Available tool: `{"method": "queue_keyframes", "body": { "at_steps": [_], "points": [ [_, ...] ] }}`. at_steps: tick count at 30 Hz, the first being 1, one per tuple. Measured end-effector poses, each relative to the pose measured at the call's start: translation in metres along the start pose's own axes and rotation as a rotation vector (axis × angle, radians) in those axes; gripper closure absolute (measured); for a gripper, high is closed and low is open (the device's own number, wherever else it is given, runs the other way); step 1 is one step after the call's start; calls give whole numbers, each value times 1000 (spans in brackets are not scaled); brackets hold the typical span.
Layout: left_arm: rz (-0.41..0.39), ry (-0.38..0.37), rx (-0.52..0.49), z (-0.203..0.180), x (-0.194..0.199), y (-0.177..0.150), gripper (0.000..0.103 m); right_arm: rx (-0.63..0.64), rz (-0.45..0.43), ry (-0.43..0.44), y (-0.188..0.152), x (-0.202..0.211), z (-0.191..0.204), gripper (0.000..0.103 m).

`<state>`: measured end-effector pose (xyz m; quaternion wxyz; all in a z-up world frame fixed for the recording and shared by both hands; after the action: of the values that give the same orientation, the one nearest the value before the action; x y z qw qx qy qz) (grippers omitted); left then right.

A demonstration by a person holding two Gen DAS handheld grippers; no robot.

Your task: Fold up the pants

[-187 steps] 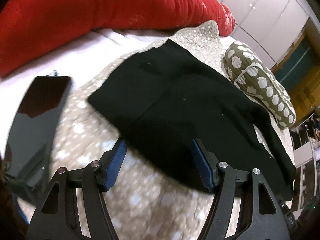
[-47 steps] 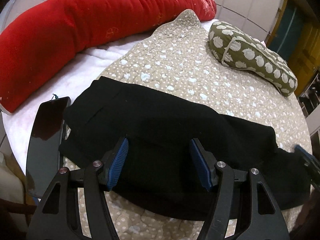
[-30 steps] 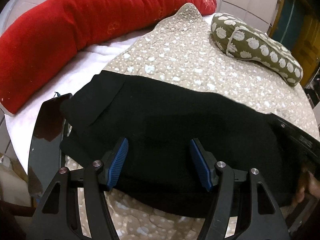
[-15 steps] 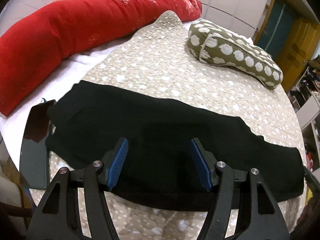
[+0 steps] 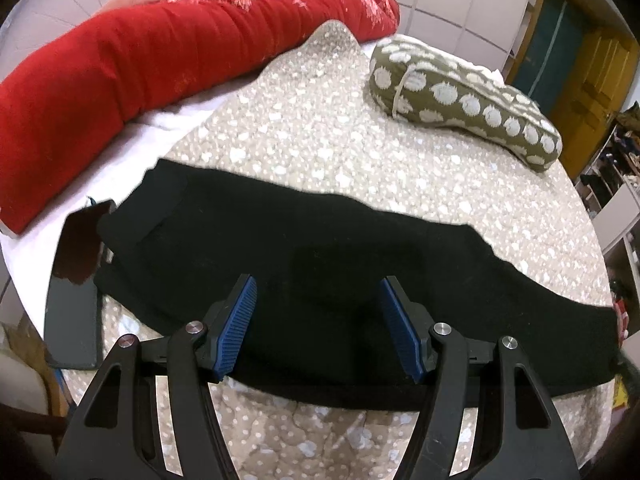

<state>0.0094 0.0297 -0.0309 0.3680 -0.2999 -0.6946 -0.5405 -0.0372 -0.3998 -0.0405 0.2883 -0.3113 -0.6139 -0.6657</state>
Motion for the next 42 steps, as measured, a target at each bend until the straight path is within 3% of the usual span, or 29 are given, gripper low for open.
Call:
{"method": "queue_keyframes", "body": {
  "at_steps": [2,7,8,11,16,18,25,32,38,42],
  "points": [
    [14,6,-3,0,-4,-3,39,14,60,-25,-5,-24,4,97],
    [-3,27,-12,3,0,-6,39,74,6,-142,4,3,16,89],
    [-7,27,-11,4,0,-6,39,84,-31,-133,9,15,22,88],
    [-19,31,-5,6,2,-5,39,73,-77,-13,19,28,41,78],
    [-48,59,8,17,5,-1,39,85,-43,335,27,11,106,78],
    [-60,78,20,24,6,3,39,111,-32,410,31,0,139,78],
    [-59,120,62,51,-3,9,39,223,11,526,44,-30,233,78],
    [-49,136,45,55,-20,6,39,303,64,518,51,-69,284,78],
    [-27,116,47,59,-31,7,39,325,80,447,61,-104,298,78],
    [-25,84,66,64,-33,7,39,305,92,457,67,-103,292,78]
  ]
}}
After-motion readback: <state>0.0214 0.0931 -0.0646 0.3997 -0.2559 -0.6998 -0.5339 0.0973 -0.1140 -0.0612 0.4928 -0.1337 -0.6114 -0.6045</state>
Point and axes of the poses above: each gripper's, at about its wrist camera, not at the fingertips, and x roughly against the way its jaws point, z to its left, y to its top, the point moved 1 cm from there along -x, roughly the way its jaws point, and after that the axes turned 4 degrees about z, right-handed, at the moved point
